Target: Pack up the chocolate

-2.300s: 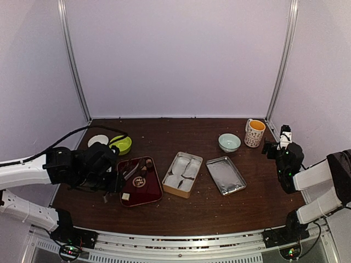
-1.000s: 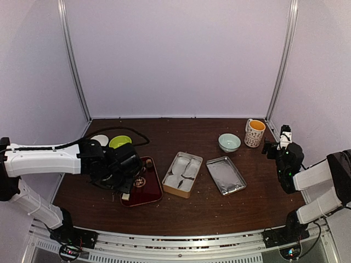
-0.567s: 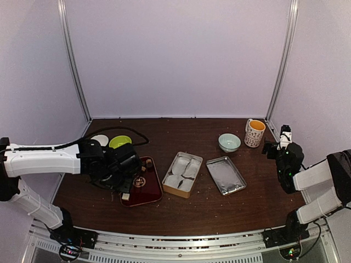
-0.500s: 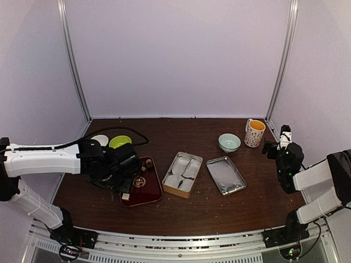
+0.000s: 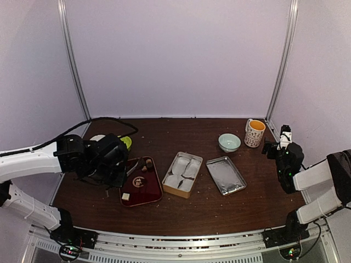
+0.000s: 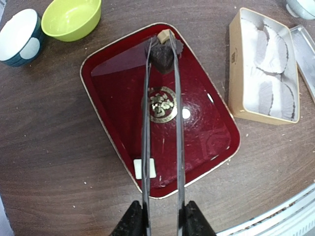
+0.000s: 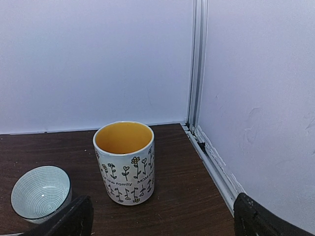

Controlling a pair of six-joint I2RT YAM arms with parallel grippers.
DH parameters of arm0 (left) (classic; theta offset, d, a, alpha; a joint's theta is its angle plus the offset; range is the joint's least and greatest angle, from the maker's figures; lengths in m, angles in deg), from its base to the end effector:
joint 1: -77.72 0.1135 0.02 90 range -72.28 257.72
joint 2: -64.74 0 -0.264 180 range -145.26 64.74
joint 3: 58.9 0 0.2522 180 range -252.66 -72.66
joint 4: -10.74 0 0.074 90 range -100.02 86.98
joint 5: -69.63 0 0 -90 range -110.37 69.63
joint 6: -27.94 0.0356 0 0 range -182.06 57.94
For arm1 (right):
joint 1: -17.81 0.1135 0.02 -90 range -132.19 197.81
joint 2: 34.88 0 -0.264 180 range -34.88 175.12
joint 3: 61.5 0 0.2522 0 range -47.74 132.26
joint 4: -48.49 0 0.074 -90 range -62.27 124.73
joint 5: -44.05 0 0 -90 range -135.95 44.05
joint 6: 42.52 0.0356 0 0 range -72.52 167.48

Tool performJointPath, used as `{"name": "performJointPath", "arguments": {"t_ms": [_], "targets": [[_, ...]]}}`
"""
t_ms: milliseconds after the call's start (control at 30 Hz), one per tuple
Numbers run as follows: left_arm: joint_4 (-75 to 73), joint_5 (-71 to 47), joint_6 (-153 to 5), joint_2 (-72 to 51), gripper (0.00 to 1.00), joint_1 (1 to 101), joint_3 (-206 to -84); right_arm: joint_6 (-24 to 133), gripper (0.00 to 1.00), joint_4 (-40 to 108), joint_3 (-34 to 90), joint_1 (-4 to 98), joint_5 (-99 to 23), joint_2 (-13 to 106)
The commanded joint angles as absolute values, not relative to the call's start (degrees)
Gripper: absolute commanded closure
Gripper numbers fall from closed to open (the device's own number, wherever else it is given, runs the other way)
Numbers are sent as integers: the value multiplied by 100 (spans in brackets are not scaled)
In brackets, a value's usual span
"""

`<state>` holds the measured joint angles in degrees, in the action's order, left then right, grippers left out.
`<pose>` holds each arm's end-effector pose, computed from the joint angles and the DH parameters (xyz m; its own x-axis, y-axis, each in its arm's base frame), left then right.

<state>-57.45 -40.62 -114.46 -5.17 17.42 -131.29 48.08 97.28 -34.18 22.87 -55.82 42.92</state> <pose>0.1224 -0.1897 0.2745 -0.8653 0.0168 -0.5009 0.0964 0.9864 -0.1334 0.2334 0.0145 0.1738 -0.0285 0.0078 -0.9996 0.0841 0.9964 0.0054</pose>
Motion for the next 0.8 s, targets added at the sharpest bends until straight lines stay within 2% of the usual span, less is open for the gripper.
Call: {"name": "performJointPath", "arguments": {"t_ms": [0, 267, 767], "targets": [[-5358, -3747, -11320, -211, 74, 1776, -13178, 4866, 0, 9733, -3341, 2246, -5637, 4303], [-4175, -2965, -10907, -52, 73, 1775, -13186, 4869, 0, 9731, -3349, 2246, -5633, 4302], [-3492, -2599, -10418, -1329, 74, 1768, -13907, 4871, 0, 9731, -3347, 2242, -5637, 4301]]}}
